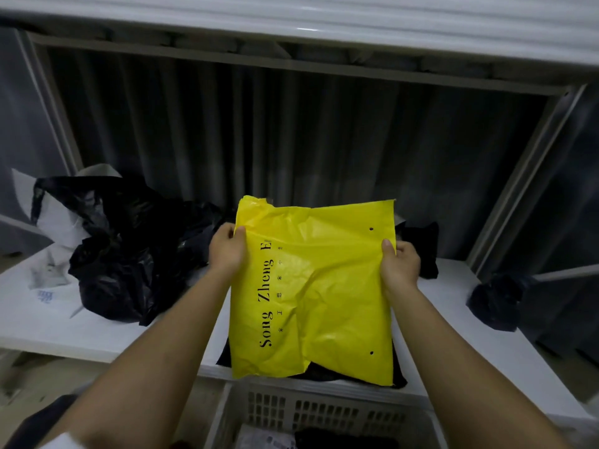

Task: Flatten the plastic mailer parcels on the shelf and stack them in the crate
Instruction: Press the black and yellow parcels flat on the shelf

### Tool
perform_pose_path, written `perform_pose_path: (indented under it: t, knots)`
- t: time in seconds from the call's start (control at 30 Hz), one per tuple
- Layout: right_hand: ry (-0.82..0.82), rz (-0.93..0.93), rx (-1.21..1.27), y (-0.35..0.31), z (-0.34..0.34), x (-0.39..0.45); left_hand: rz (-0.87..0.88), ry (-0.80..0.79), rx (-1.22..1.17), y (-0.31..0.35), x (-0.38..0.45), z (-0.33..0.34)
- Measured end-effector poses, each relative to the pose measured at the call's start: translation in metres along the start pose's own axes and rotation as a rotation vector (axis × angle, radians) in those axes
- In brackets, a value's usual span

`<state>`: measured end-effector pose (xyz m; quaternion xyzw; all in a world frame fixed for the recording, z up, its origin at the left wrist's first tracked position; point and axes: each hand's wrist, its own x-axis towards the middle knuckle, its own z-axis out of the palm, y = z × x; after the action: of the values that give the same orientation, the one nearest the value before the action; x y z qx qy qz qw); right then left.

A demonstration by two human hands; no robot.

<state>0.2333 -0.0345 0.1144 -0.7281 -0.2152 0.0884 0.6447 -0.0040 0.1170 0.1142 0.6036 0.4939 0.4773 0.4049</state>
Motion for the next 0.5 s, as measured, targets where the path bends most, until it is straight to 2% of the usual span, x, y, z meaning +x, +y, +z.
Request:
perform_pose_path:
  t: [0.23, 0.4, 0.5]
  knots:
    - [-0.005, 0.132, -0.120, 0.036, 0.014, 0.007, -0.109, -0.035, 0.154, -0.025, 0.014, 0.016]
    - [-0.238, 0.196, -0.140, 0.051, 0.015, 0.020, -0.176, -0.172, 0.088, -0.034, 0.027, 0.030]
    - [-0.260, 0.102, -0.044, 0.050, 0.022, 0.027, -0.125, -0.263, 0.035, -0.030, 0.034, 0.042]
